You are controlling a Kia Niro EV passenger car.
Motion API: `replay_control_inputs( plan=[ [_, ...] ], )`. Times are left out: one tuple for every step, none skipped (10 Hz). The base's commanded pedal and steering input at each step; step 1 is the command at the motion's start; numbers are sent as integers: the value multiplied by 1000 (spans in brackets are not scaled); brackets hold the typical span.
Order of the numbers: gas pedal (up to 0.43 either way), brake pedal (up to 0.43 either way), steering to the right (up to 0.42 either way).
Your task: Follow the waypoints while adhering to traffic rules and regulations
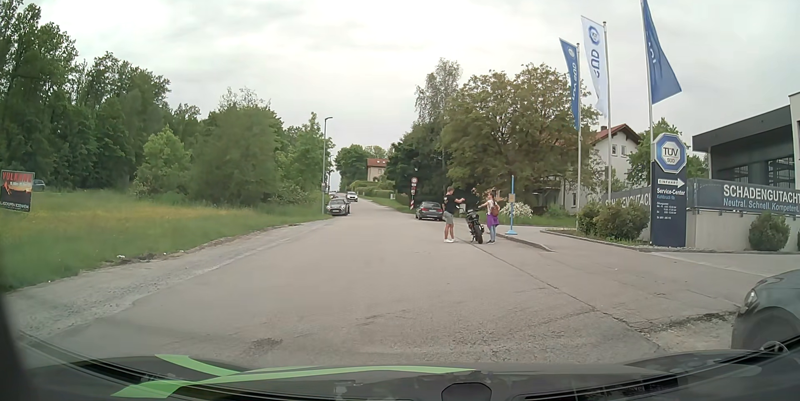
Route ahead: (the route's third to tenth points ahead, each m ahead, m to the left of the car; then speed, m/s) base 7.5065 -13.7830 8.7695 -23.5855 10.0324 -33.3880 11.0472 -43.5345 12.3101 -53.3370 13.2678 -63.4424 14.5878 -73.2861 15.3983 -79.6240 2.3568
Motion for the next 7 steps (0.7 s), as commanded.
replay_control_inputs(
  plan=[
    [28, 0, 23],
    [28, 0, 23],
    [28, 0, 24],
    [39, 0, 24],
    [39, 0, 28],
    [39, 0, 35],
    [47, 0, 46]
  ],
)
